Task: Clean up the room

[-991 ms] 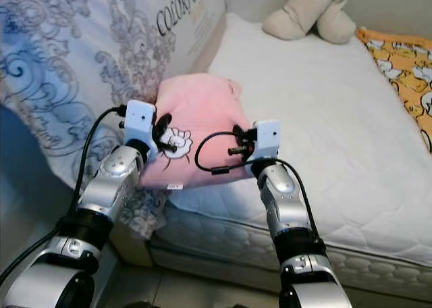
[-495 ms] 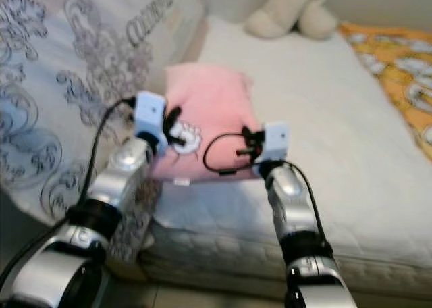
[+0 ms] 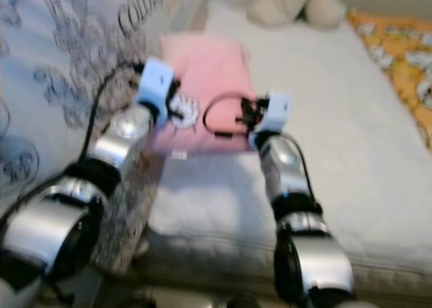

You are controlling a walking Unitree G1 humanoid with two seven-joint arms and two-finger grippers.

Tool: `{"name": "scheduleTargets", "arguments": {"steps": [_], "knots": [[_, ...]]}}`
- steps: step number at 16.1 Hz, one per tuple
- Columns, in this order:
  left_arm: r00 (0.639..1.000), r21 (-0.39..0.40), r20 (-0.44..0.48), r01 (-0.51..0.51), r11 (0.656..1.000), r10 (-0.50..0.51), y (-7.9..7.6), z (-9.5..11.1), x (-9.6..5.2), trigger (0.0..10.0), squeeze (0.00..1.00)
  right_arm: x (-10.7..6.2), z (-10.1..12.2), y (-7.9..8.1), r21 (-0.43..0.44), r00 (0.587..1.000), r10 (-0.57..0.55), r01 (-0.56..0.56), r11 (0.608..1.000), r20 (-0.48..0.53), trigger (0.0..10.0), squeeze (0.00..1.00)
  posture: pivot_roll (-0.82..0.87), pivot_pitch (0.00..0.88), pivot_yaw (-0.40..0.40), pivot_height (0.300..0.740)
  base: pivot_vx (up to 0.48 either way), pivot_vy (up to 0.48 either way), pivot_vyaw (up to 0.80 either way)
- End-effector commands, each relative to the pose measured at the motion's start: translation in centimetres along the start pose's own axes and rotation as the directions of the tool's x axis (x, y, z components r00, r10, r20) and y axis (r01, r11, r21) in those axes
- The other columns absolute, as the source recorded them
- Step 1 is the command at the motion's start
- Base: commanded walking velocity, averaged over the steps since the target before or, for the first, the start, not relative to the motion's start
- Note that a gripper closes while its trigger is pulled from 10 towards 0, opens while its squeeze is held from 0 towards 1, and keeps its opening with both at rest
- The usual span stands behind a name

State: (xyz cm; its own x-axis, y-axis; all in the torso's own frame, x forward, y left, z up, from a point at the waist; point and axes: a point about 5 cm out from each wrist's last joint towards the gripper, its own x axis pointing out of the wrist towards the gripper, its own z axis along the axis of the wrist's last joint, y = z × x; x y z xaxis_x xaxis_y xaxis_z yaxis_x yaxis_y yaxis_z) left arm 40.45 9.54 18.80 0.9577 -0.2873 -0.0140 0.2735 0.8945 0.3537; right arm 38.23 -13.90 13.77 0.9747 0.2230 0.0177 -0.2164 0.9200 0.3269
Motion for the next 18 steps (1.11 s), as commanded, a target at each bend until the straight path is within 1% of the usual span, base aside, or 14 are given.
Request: {"name": "scheduleTargets", "arguments": {"steps": [1, 2, 4, 5, 6, 7, 9, 10, 11, 12, 14, 16, 18], "knots": [[0.998, 0.087, 0.013, -0.056, 0.995, 0.055, 1.7, 0.6, 0.1, 10.0, 0.0, -0.2, -0.6, -1.0, 0.106, 0.997, -0.08, 0.081, 0.991, -0.015, 10.0, 0.0, 0.01, 0.085, -0.024, 0.74, 0.0, 0.0, 0.0], [0.998, 0.103, 0.014, -0.056, 0.993, 0.055, 1.8, 0.7, 0.2, 10.0, 0.0, -0.1, -1.0, -0.7, 0.137, 0.997, -0.074, 0.078, 0.988, -0.029, 10.0, 0.0, 0.02, 0.124, -0.016, 0.74, 0.0, 0.0, 0.0], [0.998, 0.252, 0.008, -0.06, 0.966, 0.06, 2.1, 0.8, 0.3, 10.0, 0.0, -0.1, -3.5, 1.0, 0.256, 0.992, -0.045, 0.075, 0.964, -0.119, 10.0, 0.0, 0.04, 0.178, -0.012, 0.74, 0.0, 0.0, 0.0], [0.998, 0.29, 0.006, -0.068, 0.955, 0.07, 2.5, 0.9, 0.3, 10.0, 0.0, -0.2, -4.5, 1.7, 0.289, 0.988, -0.036, 0.079, 0.954, -0.149, 10.0, 0.0, 0.06, 0.191, -0.013, 0.74, 0.0, 0.0, 0.0], [0.997, 0.312, 0.007, -0.075, 0.947, 0.077, 2.8, 0.9, 0.3, 10.0, 0.0, -0.3, -5.0, 2.2, 0.284, 0.986, -0.024, 0.071, 0.956, -0.166, 10.0, 0.0, 0.07, 0.201, -0.013, 0.74, 0.0, 0.0, 0.0], [0.997, 0.328, 0.004, -0.078, 0.942, 0.081, 3.0, 0.9, 0.3, 10.0, 0.0, -0.4, -5.5, 2.6, 0.253, 0.983, -0.016, 0.064, 0.965, -0.185, 10.0, 0.0, 0.08, 0.206, -0.014, 0.74, 0.0, 0.0, 0.0], [0.996, 0.336, -0.014, -0.075, 0.939, 0.084, 3.0, 0.3, 0.1, 10.0, 0.0, -0.4, -5.7, 2.6, 0.211, 0.98, -0.019, 0.061, 0.976, -0.198, 10.0, 0.0, 0.07, 0.209, -0.015, 0.74, 0.0, 0.0, 0.0], [0.996, 0.342, -0.032, -0.07, 0.937, 0.086, 2.8, -0.3, 0.0, 10.0, 0.0, -0.5, -5.7, 2.6, 0.184, 0.978, -0.021, 0.06, 0.981, -0.207, 10.0, 0.0, 0.06, 0.21, -0.017, 0.74, 0.0, 0.0, 0.0], [0.996, 0.35, -0.053, -0.052, 0.935, 0.075, 2.2, -1.2, -0.2, 10.0, 0.0, -0.6, -5.9, 2.4, 0.17, 0.975, -0.025, 0.063, 0.983, -0.222, 10.0, 0.0, 0.05, 0.218, -0.018, 0.74, 0.0, 0.0, 0.0], [0.996, 0.347, -0.056, -0.046, 0.937, 0.07, 2.0, -1.3, -0.2, 10.0, 0.0, -0.6, -6.0, 2.3, 0.165, 0.974, -0.025, 0.063, 0.984, -0.227, 10.0, 0.0, 0.05, 0.219, -0.018, 0.74, 0.0, 0.0, 0.0], [0.997, 0.344, -0.073, -0.01, 0.939, 0.037, 0.7, -2.1, -0.4, 10.0, 0.0, -1.0, -6.6, 1.9, 0.127, 0.965, -0.044, 0.079, 0.989, -0.259, 10.0, 0.0, 0.05, 0.225, -0.018, 0.74, 0.0, 0.0, 0.0], [0.996, 0.341, -0.08, -0.003, 0.94, 0.033, 0.5, -2.4, -0.4, 10.0, 0.0, -1.2, -6.9, 1.9, 0.117, 0.963, -0.054, 0.088, 0.989, -0.265, 10.0, 0.0, 0.05, 0.23, -0.017, 0.74, 0.0, 0.0, 0.0], [0.996, 0.338, -0.085, -0.003, 0.941, 0.033, 0.6, -2.6, -0.5, 10.0, 0.0, -1.5, -7.6, 2.3, 0.114, 0.957, -0.051, 0.086, 0.99, -0.284, 10.0, 0.0, 0.05, 0.232, -0.016, 0.74, 0.0, 0.0, 0.0]]}}
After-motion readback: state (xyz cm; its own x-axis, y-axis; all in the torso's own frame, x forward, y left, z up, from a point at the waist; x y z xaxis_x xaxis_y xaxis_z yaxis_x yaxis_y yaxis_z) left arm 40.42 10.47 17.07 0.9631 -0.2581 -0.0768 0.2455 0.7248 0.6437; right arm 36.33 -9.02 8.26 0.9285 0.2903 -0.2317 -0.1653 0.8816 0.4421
